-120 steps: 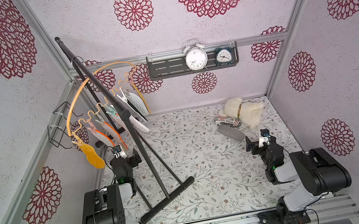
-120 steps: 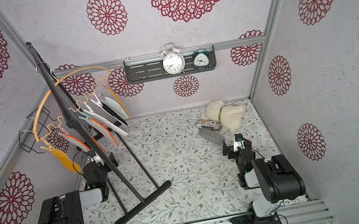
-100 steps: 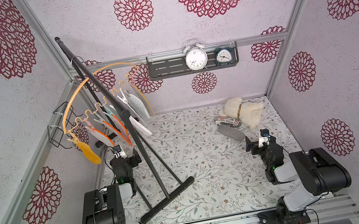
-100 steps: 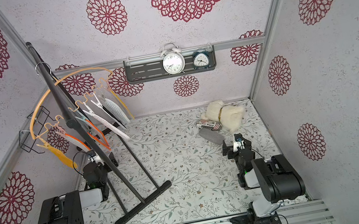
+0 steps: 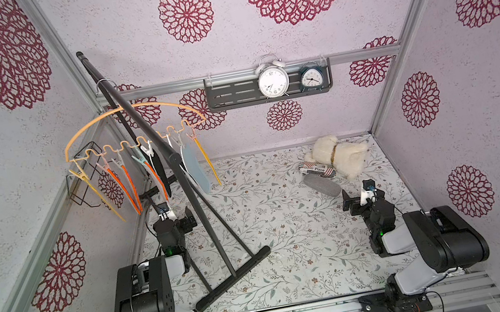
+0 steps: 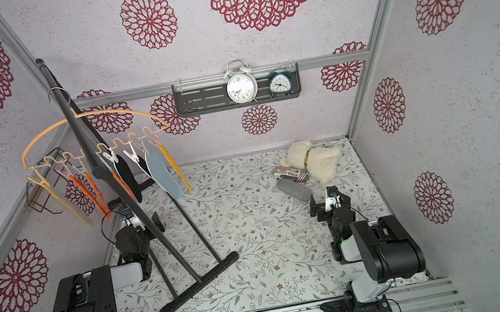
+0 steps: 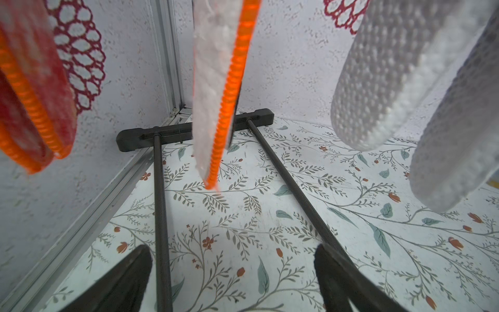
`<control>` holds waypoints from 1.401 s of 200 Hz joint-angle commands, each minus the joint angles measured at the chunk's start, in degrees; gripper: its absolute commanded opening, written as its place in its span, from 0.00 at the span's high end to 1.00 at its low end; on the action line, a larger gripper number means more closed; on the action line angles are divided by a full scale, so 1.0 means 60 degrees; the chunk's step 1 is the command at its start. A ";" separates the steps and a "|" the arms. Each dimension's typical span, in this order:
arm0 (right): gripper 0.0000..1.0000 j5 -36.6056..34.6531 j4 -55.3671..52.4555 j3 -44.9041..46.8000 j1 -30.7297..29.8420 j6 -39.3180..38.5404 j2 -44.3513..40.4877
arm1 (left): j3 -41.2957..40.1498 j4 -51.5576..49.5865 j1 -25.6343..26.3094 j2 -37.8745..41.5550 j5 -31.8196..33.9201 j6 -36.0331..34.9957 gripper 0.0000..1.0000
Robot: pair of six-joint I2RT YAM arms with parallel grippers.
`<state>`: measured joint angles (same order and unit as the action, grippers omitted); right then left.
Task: Take the shoe insoles off the hanger
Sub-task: Move the clothesline to the center of the board.
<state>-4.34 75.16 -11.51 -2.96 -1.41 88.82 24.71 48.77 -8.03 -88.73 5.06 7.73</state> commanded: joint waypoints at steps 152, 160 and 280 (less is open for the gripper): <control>0.01 -0.0436 0.0162 -0.0096 -0.0057 0.0199 -0.0418 | 0.1082 -0.6157 0.0354 0.5229 0.2247 0.1910 0.03; 0.01 -0.0571 -0.0719 -0.0371 -0.0063 0.0234 -0.0984 | 0.1465 -0.7191 0.0293 0.5577 0.2346 0.2447 0.03; 0.16 0.1875 -1.0501 -0.4536 -0.4180 0.3754 -0.5078 | 0.2725 -1.5540 0.0021 0.8489 -0.0148 0.6676 0.03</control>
<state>-2.35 20.97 -35.55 -22.50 17.17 59.70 40.69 -31.79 -7.44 -38.50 9.34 39.92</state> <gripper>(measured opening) 0.857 0.972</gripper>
